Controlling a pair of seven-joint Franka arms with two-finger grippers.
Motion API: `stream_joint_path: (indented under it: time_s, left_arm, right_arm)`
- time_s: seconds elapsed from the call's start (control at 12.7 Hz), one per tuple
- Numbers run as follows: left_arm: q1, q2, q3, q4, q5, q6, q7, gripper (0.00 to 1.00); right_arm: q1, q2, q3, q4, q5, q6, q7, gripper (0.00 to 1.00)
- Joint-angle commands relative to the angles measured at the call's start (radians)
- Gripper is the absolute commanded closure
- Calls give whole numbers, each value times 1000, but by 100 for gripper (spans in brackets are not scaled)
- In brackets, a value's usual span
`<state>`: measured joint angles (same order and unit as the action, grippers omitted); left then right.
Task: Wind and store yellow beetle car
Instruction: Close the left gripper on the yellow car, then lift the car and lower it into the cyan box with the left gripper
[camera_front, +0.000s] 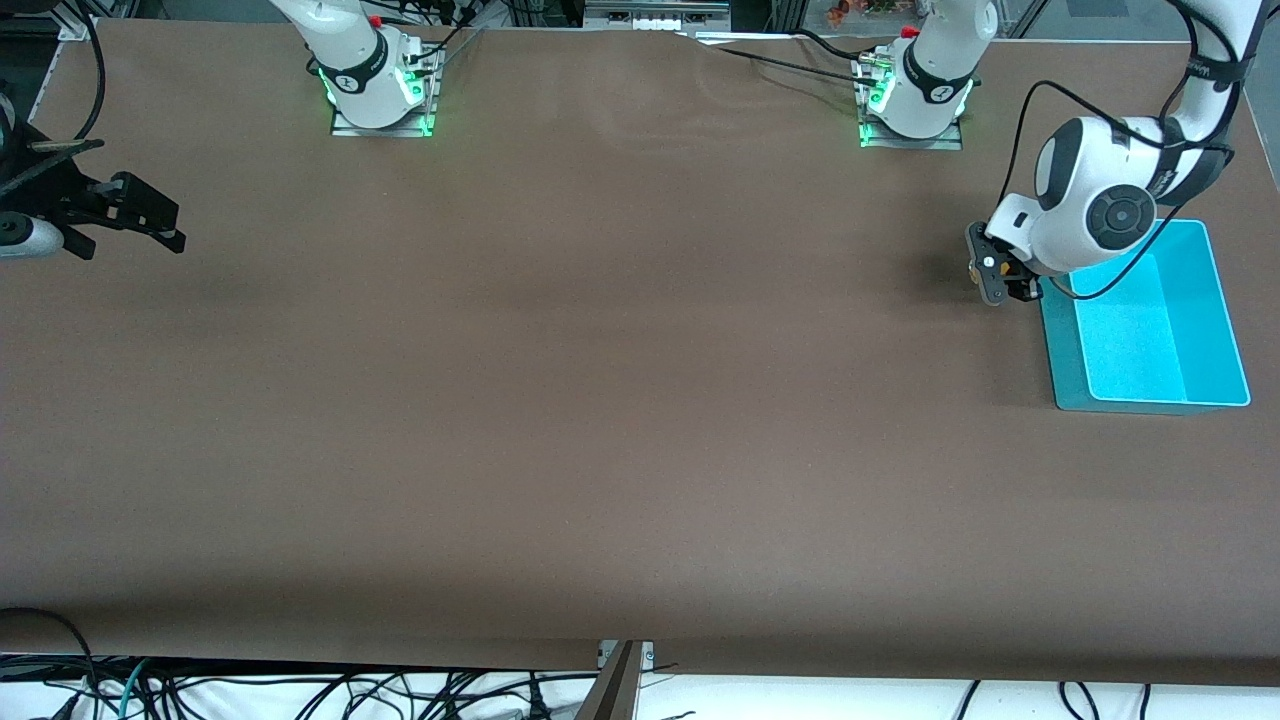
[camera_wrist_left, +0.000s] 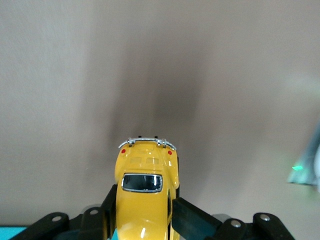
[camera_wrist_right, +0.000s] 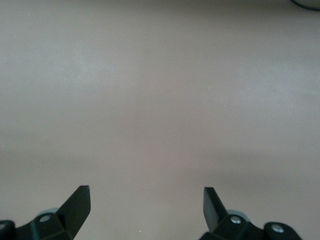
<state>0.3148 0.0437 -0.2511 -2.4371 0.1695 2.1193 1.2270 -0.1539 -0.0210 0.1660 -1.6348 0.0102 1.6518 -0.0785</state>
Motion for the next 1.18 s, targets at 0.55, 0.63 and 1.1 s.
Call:
stream_joint_path:
  time_s: [0.55,0.63,1.1]
  left_arm:
    - [125,171,-19,450,73,-249,268,87]
    - [168,203,-19,486,94,-249,325,87]
    - [364,415,-20,563,160,-57,540,84]
  right_arm:
    - [4,10,-3,32,10,-36,5,0]
    - [2,10,-3,32,10,-36,5,0]
    - [2,10,-3,32,10,-36,5,0]
